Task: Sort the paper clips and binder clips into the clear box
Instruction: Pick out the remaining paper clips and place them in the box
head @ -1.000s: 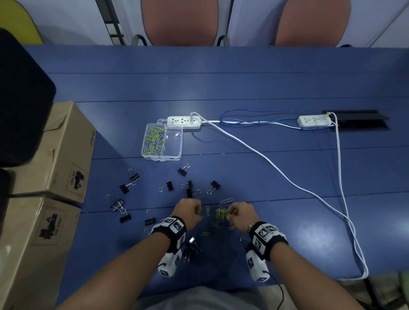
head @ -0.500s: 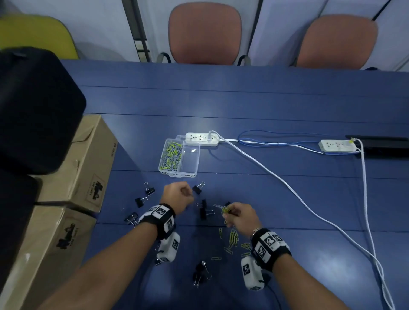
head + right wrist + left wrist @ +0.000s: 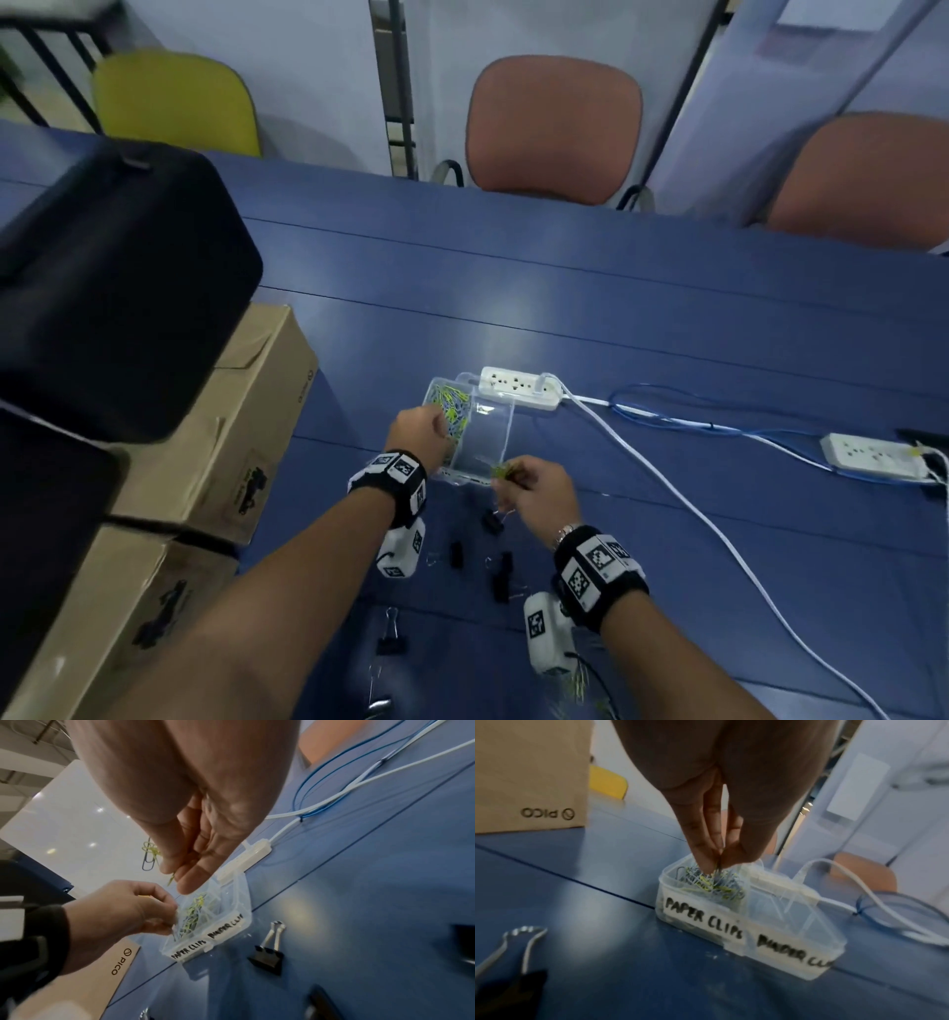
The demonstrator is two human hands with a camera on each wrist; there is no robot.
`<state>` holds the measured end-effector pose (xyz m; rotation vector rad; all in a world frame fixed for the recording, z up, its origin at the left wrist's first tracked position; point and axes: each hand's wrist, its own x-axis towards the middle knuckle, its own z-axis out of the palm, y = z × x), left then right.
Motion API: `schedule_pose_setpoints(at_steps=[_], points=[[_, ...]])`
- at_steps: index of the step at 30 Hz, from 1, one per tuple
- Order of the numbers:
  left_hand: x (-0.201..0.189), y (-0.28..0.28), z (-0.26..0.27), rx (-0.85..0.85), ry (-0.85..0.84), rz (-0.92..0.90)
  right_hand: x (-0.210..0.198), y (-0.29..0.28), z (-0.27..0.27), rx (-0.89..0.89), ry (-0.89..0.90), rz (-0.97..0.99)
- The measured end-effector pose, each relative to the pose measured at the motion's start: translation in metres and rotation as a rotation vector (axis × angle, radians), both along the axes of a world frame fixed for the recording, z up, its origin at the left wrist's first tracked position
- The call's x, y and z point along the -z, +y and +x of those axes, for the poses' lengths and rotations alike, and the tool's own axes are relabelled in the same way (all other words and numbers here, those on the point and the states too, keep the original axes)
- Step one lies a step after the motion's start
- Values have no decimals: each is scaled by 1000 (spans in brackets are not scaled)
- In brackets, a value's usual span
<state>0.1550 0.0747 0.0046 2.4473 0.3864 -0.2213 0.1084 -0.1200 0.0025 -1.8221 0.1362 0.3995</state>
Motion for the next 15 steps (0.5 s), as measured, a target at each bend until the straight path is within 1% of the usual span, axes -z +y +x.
schedule_pose_setpoints(at_steps=[3,7,10,15], points=[[8,6,6,53,60,33,-2,20,30,1,-18,-28],[17,21,9,26,85,-56,4,46,68,36,45,-30],[16,32,8,-37,22,-130,14,66,91,21,100,-97],[21,51,2,-87,-82,-170,25,97,123,151,260,-161]])
